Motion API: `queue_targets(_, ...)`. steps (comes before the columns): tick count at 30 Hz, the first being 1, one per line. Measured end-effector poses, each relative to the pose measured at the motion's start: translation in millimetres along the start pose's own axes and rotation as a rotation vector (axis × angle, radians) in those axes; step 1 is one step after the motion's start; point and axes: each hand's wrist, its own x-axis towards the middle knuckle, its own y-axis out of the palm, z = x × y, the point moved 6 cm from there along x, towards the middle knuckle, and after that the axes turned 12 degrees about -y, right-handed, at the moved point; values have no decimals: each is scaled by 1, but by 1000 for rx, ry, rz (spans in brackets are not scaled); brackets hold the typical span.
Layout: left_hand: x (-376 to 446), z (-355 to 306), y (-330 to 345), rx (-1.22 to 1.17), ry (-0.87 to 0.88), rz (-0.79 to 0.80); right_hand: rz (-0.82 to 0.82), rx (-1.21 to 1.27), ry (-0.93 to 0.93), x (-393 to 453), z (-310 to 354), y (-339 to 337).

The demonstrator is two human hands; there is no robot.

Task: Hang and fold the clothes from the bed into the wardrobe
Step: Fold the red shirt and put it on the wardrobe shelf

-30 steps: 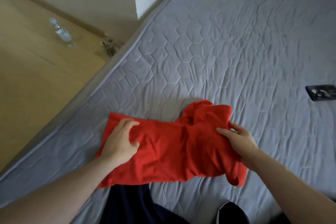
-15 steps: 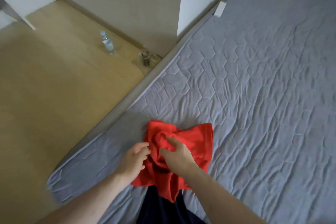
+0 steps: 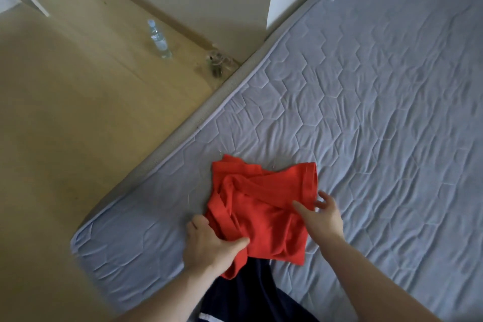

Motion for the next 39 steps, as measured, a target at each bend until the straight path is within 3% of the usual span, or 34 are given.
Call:
queue_targets(4, -15, 7, 15, 123, 49, 56, 71, -243, -144, 2, 23, 18)
queue_targets(6, -14, 3, 17, 142, 99, 91, 78, -236, -179, -2, 36, 26)
queue_targets(9, -12, -10, 9, -4, 225, 76, 130, 54, -173, -8, 64, 43)
queue_targets(12, -4, -20, -10, -354, 328, 88, 241, 399, -140, -15, 100, 64)
queue_targets(15, 20, -11, -33, -606, 244, 11, 354, 590, -119, -16, 131, 82)
queue_targets(17, 38, 1, -41, -617, 117, -30, 420, 600, -101, -14, 138, 95)
queue_targets(20, 58, 20, -39, -407, -2, 30, 575, 246, -81, -20, 117, 114)
queue_targets(22, 66, 30, -36, -240, -43, 72, 658, -152, -219, -23, 96, 118)
queue_targets(23, 68, 31, -38, -224, -48, 47, 626, -230, -249, -23, 86, 115)
queue_targets(25, 65, 23, -51, -279, 16, -89, 446, -183, -236, -21, 68, 96)
queue_targets(27, 54, -6, -64, -271, 262, -218, 229, -192, -273, -18, 54, 68)
queue_targets(30, 37, -62, -64, -130, 668, -219, 37, -287, -280, -18, 27, 39)
queue_targets(33, 39, -108, -47, 120, 810, -133, 70, -242, -62, -21, -2, 33)
queue_targets(36, 57, -128, -25, 538, 785, -88, 216, -98, 119, -31, -24, 47)
queue_targets(38, 66, -134, -26, 615, 771, -126, 224, -80, 146, -34, -33, 53)
queue_targets(39, 69, -137, -32, 545, 748, -134, 209, -62, 159, -32, -38, 54)
